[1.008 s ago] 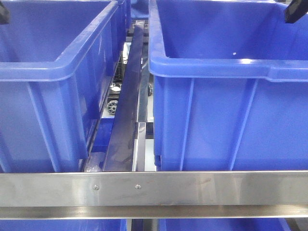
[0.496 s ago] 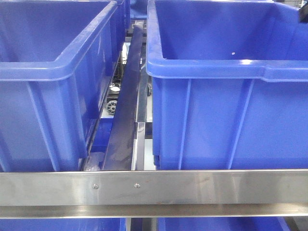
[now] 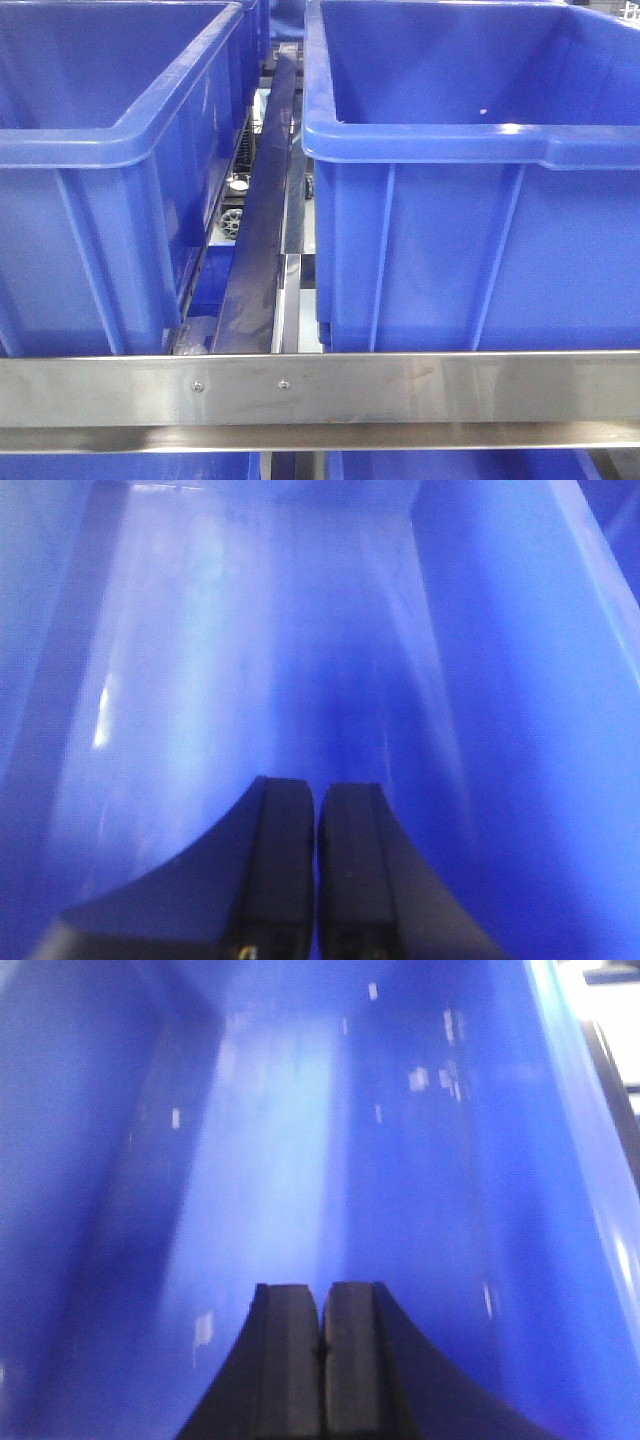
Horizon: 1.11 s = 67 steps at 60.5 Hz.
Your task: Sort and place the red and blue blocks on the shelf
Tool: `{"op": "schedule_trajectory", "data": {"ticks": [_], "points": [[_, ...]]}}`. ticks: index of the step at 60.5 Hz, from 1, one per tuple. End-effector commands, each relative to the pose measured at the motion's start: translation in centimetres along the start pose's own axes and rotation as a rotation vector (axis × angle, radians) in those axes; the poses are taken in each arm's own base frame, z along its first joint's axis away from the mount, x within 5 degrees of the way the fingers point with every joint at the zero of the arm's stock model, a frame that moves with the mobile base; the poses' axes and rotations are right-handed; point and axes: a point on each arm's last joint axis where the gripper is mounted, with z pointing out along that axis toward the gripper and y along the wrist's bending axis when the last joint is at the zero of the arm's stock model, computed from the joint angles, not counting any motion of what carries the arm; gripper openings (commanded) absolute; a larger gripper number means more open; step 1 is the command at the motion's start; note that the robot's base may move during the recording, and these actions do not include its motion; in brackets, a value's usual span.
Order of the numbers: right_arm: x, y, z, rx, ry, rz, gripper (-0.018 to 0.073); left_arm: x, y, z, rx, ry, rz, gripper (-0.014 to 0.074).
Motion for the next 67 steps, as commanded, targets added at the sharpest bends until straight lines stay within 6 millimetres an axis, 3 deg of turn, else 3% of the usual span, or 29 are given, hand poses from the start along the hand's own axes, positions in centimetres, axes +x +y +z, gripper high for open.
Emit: {"op": "schedule_trajectory", "data": {"ticks": [1, 11, 67], "points": [[-0.2, 0.0, -1.5, -0.014, -0.118, -0.008, 0.0050, -1.0, -0.3, -1.6, 0.047, -0.148, -0.003, 0.0135], [1.3, -0.3, -2.5, -0.017, -0.134, -0.008, 0.0050, 0.2, 0.0, -2.2, 0.047, -0.153, 0.003, 0.0135], [1.3, -0.3, -2.6, -0.018, -0.141, -0.008, 0.0050, 1.2, 0.1, 0.8, 0.017, -0.014, 0.009, 0.0135]]}}
